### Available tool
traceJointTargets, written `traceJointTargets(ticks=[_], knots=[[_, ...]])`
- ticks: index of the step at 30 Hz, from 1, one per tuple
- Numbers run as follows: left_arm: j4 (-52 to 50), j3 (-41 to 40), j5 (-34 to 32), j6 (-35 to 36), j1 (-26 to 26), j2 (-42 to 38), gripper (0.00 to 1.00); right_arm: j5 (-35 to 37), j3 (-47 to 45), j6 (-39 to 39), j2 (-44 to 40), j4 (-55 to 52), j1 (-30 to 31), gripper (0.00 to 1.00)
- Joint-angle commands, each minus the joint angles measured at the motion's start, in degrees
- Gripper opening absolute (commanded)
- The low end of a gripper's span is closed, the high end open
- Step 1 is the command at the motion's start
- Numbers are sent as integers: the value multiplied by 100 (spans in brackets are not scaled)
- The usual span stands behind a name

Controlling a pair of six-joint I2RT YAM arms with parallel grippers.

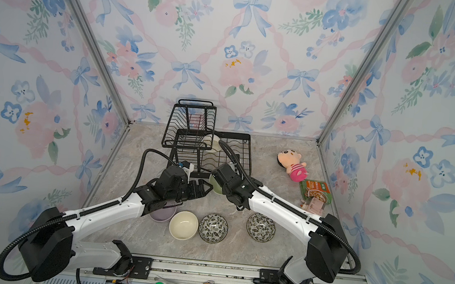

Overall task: Load bowls into a dish rack
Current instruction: Pick up the bowl from the center of the table.

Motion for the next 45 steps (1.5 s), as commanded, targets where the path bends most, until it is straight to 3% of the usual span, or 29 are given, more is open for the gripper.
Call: traceJointTargets(ticks=[1, 6, 12, 17, 20, 22, 25, 32, 39, 45], knots=[[15, 150, 84, 89, -59, 108, 84, 267, 377, 194, 29, 64, 145, 0], [-91, 230, -92, 87, -59, 170, 65, 271, 481, 432, 74, 3, 265, 0], [-104, 316, -305, 115, -56, 173, 57, 260, 465, 647, 109, 38, 389, 0], [-57, 353, -334, 159, -51, 193, 38, 219, 410, 990, 207, 55, 503, 1], [-75, 388, -280, 170, -51, 271, 33, 185, 388, 1181, 266, 112, 568, 4], [-40, 380, -268, 186, -50, 282, 25, 101, 392, 1255, 304, 154, 569, 6], [-3, 366, -250, 211, -42, 260, 0, -11, 402, 1329, 374, 212, 569, 11], [-99, 366, -475, 195, -23, 169, 0, -291, 420, 1498, 430, 214, 494, 45], [-370, 336, -1262, 120, -15, -13, 0, -464, 360, 1580, 269, 160, 386, 99], [-662, 370, -2302, -12, 62, 77, 0, -472, 369, 1721, -9, -120, 276, 96]])
